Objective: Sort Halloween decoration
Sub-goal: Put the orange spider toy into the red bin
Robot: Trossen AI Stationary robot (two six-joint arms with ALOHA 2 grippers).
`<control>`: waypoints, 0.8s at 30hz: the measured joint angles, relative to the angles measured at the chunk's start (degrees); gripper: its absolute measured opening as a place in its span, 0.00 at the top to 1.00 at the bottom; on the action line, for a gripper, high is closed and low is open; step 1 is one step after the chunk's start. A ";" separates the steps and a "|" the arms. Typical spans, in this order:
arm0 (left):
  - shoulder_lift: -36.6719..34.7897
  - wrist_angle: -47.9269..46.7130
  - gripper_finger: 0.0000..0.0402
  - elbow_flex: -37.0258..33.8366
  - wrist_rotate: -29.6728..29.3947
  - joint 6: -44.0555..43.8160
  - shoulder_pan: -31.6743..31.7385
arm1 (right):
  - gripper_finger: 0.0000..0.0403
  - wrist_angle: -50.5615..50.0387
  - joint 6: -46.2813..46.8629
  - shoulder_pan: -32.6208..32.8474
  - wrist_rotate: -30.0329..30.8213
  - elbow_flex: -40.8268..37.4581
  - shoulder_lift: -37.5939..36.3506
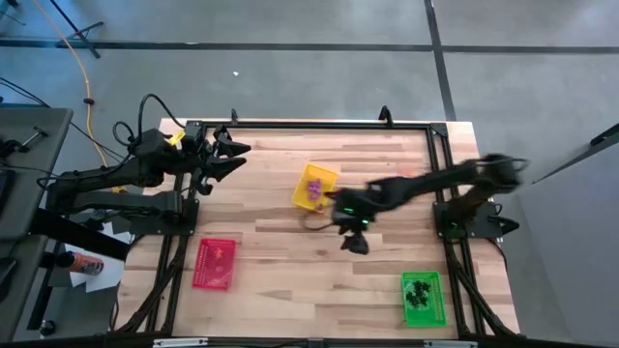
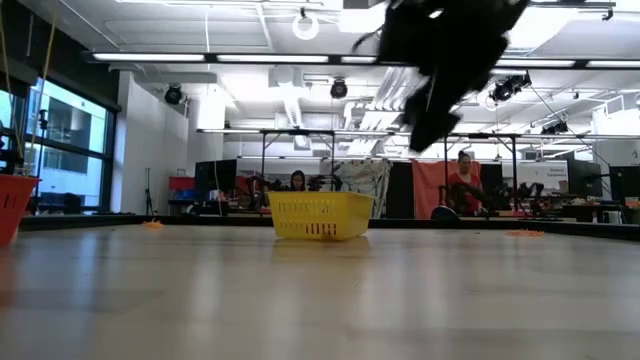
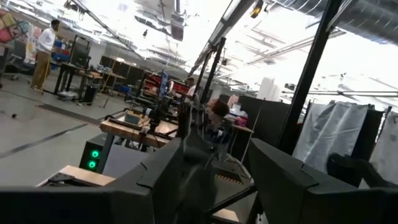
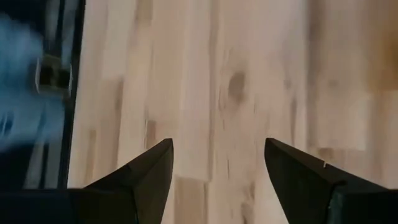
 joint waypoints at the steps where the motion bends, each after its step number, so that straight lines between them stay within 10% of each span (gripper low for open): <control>1: 0.20 -0.12 0.57 0.00 0.00 0.00 0.00 | 0.39 4.29 3.61 1.12 3.11 -3.68 -3.81; 7: 2.20 -0.15 0.57 0.00 -0.07 -0.02 0.00 | 0.39 34.42 14.32 5.34 20.91 -18.42 -20.19; 12: 4.58 -0.21 0.57 0.00 -0.05 -0.45 0.00 | 0.39 59.23 5.58 5.13 30.85 -22.07 -23.03; 24: 9.89 -2.05 0.57 0.00 3.26 9.31 0.00 | 0.39 64.74 1.61 3.54 35.23 -21.87 -22.71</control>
